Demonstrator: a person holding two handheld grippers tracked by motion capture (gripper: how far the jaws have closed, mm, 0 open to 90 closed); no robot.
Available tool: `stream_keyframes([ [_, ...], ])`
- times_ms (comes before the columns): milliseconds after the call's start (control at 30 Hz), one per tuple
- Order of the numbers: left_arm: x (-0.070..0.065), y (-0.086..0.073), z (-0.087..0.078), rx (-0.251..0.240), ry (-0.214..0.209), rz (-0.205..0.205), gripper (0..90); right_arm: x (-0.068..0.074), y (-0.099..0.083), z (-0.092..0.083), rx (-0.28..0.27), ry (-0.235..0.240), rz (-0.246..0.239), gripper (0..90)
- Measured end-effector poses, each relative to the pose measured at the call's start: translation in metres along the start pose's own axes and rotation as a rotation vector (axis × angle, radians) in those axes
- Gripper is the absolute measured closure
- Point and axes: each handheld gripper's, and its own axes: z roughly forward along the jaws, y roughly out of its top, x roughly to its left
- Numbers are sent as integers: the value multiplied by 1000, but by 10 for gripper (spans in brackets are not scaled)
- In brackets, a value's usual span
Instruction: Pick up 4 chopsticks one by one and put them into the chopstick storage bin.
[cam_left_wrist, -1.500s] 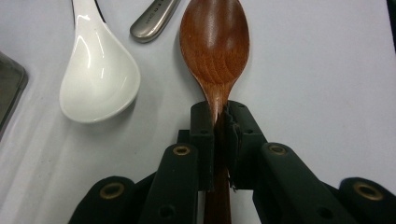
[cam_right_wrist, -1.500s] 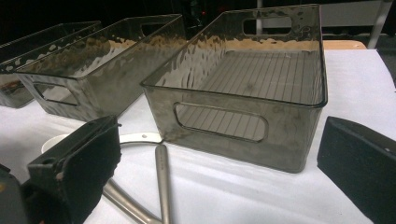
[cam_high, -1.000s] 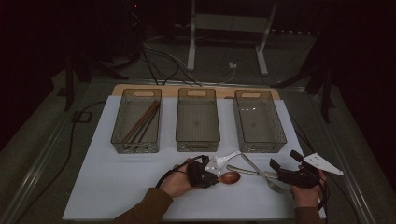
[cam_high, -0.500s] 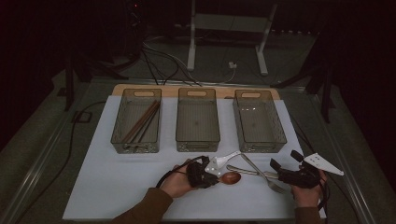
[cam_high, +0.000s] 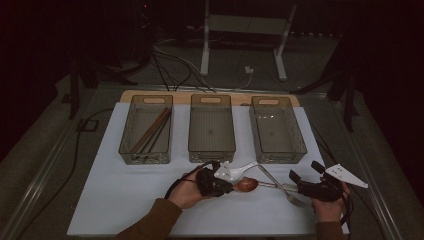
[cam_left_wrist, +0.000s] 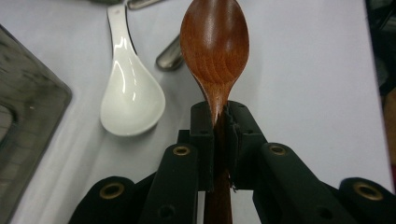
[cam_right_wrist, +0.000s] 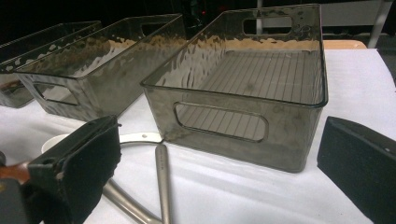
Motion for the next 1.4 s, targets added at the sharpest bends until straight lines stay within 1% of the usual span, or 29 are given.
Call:
stream_keyframes([
  [33, 1, 1, -2, -1, -3, -2, 837, 0, 0, 0, 0, 0, 0, 0],
  [100, 3, 4, -6, -9, 4, -7, 837, 0, 0, 0, -1, -1, 0, 0],
  [233, 10, 9, -17, -30, 13, -28, 837, 0, 0, 0, 0, -1, 1, 0],
  [533, 24, 18, -38, -58, 46, -69, 837, 0, 0, 0, 0, -1, 1, 0],
  [567, 26, 19, -40, -60, 51, -77, 837, 0, 0, 0, 0, -1, 1, 0],
  [800, 35, 24, -50, -71, 74, -97, 837, 0, 0, 0, 0, -1, 1, 0],
  [867, 38, 26, -54, -78, 88, -112, 837, 0, 0, 0, 0, -1, 0, 0],
  [1133, 52, 30, -65, -93, 117, -160, 837, 0, 0, 0, 0, -1, -2, 0],
  [1400, 68, 32, -74, -105, 167, -206, 837, 0, 0, 1, 3, -1, 0, 0],
])
